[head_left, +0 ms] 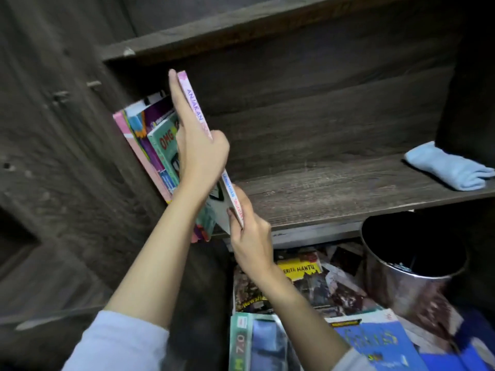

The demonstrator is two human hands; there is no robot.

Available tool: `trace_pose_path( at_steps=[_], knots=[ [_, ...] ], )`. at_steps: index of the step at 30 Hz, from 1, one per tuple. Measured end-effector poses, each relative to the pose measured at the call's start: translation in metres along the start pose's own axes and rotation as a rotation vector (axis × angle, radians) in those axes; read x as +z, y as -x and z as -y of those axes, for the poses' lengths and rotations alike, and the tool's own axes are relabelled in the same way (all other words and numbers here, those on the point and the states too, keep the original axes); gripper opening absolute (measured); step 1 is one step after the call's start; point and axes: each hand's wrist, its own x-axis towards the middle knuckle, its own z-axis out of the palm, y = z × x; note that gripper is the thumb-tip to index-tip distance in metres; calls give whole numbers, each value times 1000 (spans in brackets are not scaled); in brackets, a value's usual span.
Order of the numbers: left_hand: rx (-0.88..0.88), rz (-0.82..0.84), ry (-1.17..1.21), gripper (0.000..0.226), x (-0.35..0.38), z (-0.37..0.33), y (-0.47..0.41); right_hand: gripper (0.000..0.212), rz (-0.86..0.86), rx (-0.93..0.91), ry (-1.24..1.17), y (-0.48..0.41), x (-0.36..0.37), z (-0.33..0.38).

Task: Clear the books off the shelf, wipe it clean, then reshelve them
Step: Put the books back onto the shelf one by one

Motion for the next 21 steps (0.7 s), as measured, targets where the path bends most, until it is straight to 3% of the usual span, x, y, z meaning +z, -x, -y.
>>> trace_pose_path(
  at_steps=[9,14,21],
  knots=[
    [70,33,-120,86,-32,43,30,58,167,52,99,28,46,-14],
    [164,53,-351,90,-27,73,38,75,260,135,48,36,53,-32],
    [191,-37,-467,95,-27,91,36,72,339,188,18,32,69,-36]
  ],
)
